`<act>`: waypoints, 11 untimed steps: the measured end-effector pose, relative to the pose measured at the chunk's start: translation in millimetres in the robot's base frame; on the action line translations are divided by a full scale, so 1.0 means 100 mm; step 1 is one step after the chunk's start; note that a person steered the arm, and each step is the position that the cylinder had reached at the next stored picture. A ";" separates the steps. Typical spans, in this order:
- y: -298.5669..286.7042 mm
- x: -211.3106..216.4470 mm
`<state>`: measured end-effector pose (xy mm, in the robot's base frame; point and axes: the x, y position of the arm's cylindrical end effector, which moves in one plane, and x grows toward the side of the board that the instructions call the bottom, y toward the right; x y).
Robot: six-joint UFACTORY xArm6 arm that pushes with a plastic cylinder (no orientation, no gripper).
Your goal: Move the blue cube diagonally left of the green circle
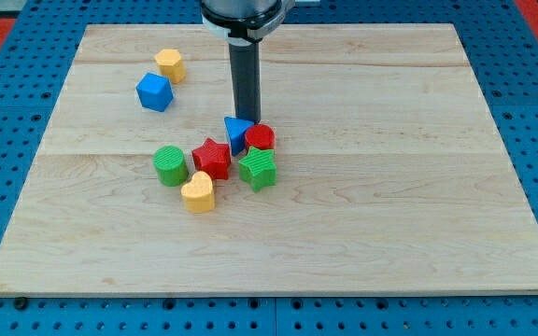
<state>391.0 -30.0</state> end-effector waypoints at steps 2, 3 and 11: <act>-0.47 -0.37; -1.08 -0.50; -1.15 -0.42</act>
